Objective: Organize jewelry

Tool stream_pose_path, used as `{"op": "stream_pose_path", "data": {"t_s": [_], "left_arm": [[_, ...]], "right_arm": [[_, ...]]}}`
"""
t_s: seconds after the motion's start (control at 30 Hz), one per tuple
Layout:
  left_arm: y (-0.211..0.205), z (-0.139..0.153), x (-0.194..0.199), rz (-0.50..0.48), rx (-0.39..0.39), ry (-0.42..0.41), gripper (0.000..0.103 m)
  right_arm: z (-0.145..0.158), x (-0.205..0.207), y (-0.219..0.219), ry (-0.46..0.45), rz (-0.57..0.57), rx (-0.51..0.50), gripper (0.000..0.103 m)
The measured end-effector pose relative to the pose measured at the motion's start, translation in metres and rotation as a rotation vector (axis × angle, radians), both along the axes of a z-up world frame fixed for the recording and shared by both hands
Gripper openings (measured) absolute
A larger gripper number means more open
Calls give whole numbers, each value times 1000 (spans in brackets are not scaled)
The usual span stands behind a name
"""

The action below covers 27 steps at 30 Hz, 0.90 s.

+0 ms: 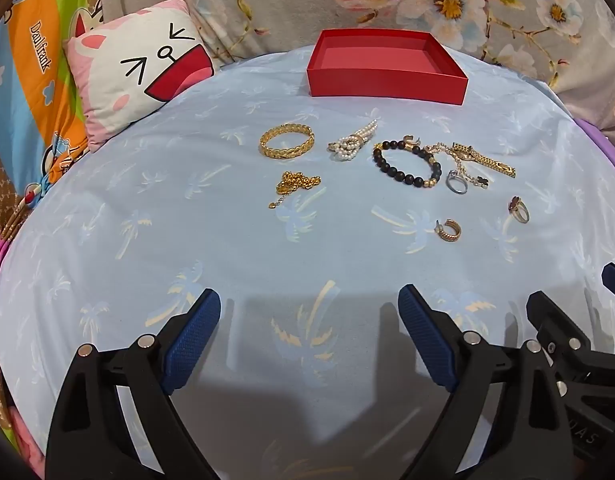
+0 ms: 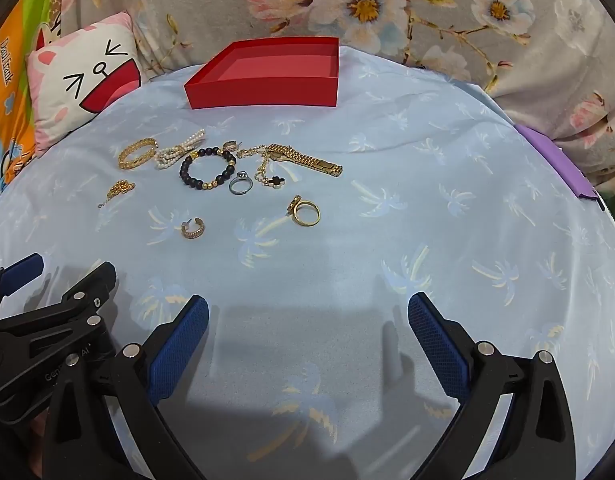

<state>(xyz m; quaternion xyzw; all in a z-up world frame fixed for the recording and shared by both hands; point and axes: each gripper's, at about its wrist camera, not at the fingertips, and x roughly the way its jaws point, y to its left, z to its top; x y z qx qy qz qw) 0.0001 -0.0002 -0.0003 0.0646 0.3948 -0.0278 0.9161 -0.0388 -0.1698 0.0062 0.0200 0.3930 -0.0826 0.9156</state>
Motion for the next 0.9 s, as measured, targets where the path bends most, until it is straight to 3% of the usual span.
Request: {"op": "stream_pose_path", "data": {"t_s": [0.9], "left_arm": [[0, 0, 0, 0, -1, -1, 88]], "right_arm": [[-2, 0, 0, 4, 0, 0, 98]]}}
